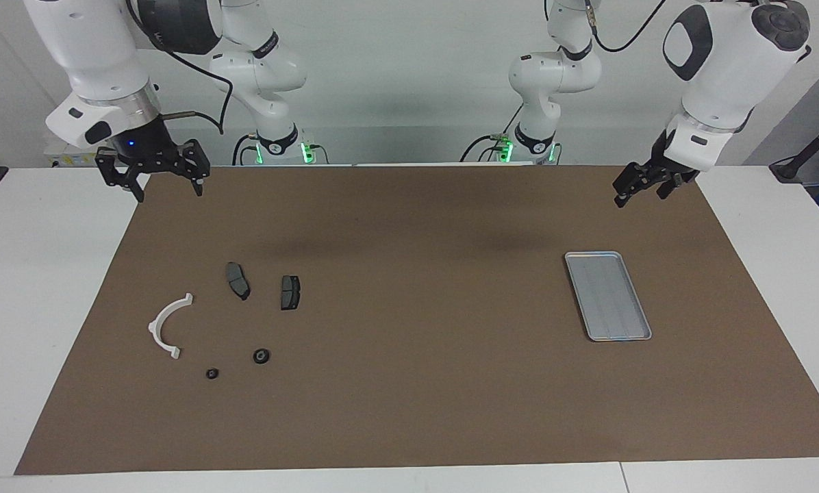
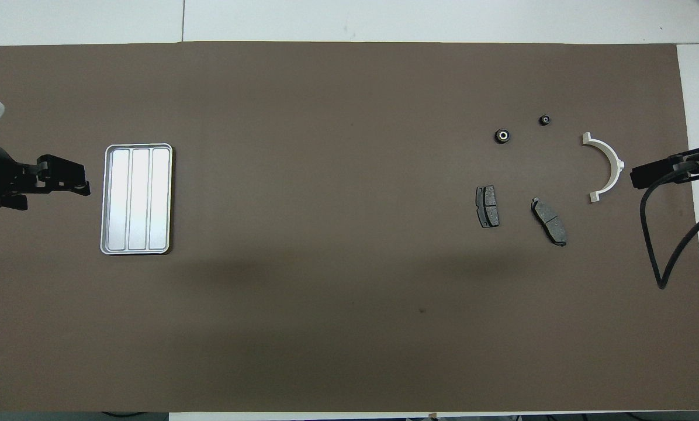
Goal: Pick bearing gear from pile to tray
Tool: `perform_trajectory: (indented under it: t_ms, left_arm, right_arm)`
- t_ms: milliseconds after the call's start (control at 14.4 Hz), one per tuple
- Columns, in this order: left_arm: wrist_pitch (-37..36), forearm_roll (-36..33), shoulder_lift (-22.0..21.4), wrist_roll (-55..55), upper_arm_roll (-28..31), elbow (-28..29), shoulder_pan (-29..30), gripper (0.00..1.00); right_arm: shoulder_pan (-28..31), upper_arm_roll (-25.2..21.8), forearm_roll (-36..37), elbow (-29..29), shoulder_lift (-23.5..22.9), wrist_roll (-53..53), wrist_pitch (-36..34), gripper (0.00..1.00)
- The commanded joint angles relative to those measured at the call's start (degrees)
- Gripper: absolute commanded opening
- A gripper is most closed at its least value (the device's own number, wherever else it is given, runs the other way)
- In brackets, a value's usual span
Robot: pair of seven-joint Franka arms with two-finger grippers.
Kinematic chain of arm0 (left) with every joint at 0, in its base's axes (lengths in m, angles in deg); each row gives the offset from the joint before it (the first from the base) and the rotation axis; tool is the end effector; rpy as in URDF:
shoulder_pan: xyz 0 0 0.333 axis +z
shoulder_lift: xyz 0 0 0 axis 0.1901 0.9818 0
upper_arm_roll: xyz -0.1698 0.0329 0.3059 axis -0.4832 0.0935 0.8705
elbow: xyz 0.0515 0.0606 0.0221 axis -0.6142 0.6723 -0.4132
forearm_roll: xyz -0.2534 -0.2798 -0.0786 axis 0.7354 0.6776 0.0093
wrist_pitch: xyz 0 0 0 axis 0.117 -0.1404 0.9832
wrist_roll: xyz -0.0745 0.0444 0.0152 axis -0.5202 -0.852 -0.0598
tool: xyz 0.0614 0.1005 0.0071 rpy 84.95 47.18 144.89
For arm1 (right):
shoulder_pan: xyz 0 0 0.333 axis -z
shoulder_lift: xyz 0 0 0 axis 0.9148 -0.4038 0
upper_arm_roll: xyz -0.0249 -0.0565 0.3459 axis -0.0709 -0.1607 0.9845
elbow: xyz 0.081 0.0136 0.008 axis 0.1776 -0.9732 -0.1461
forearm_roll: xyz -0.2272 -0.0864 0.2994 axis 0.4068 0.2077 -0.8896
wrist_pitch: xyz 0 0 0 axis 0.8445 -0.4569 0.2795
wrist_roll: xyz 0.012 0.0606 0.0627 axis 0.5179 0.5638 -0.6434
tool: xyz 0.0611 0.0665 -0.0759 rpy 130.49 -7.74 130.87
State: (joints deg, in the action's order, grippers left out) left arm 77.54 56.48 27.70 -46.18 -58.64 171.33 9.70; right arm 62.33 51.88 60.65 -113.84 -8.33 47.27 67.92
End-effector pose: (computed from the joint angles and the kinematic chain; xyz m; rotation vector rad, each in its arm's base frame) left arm 0.5372 -0.0293 0.6078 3.1139 0.2282 -0.0670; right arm 0.5426 -0.0140 0.6429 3.0524 0.2905 0.0412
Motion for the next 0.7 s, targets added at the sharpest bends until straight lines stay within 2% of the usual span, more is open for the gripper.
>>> perform_trajectory:
  t_ms: [0, 279, 627]
  left_arm:
    - [0.5, 0.5, -0.6, -0.2, 0.8, 0.4, -0.8, 1.00]
    - [0.5, 0.5, -0.6, -0.2, 0.8, 0.4, -0.8, 1.00]
    - [0.5, 0.5, -0.6, -0.2, 0.8, 0.4, -0.8, 1.00]
  right_arm:
    - [-0.2, 0.2, 1.5, -1.2, 0.6, -1.6, 1.1, 1.00]
    - [-0.4, 0.2, 3.9, -2.9, 0.3, -5.5, 1.4, 1.00]
    - [-0.2, 0.2, 3.6, -5.2, -2.0, -5.4, 7.2, 1.00]
